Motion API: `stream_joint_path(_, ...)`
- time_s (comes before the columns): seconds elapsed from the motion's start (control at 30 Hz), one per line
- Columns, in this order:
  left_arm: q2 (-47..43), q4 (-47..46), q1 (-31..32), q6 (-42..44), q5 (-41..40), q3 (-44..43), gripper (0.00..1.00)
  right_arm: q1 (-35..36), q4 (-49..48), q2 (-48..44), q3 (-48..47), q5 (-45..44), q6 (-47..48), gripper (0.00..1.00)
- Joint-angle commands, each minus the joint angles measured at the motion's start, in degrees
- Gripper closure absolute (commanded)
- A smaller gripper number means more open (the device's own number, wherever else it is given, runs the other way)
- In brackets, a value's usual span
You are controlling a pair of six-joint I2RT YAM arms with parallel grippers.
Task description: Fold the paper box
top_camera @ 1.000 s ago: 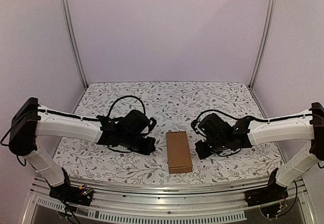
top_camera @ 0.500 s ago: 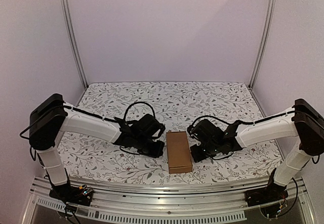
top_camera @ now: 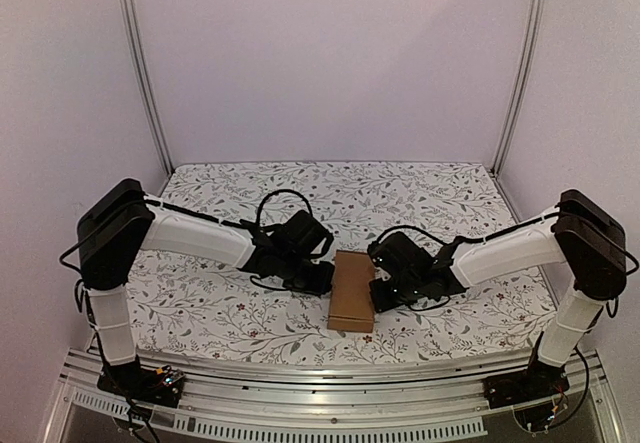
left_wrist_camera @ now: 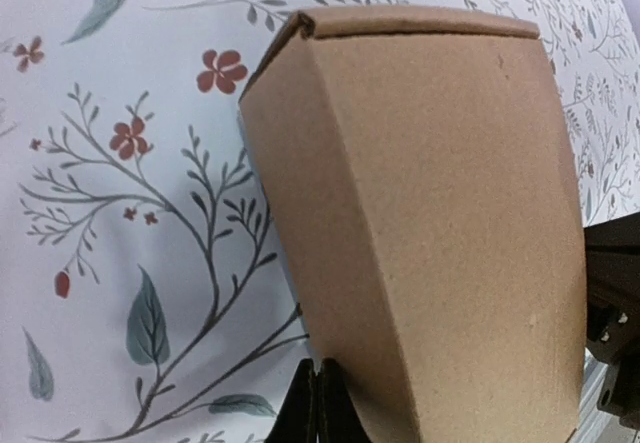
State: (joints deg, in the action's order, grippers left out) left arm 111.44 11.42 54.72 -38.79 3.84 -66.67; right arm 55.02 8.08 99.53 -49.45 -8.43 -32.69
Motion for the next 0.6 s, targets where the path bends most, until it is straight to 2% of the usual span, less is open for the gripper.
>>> stream_joint_path(0.0, 2.7, -2.0, -3.9, 0.5, 2.6, -2.6, 1.00, -2.1, -4.9, 3.2, -4.8, 0.9, 0.0, 0.98)
stream_joint_path(0.57, 7.4, 4.6, -12.1, 3.9, 0.7, -11.3, 1.00, -11.5, -2.0, 14.8, -18.9, 7.6, 5.2, 0.98)
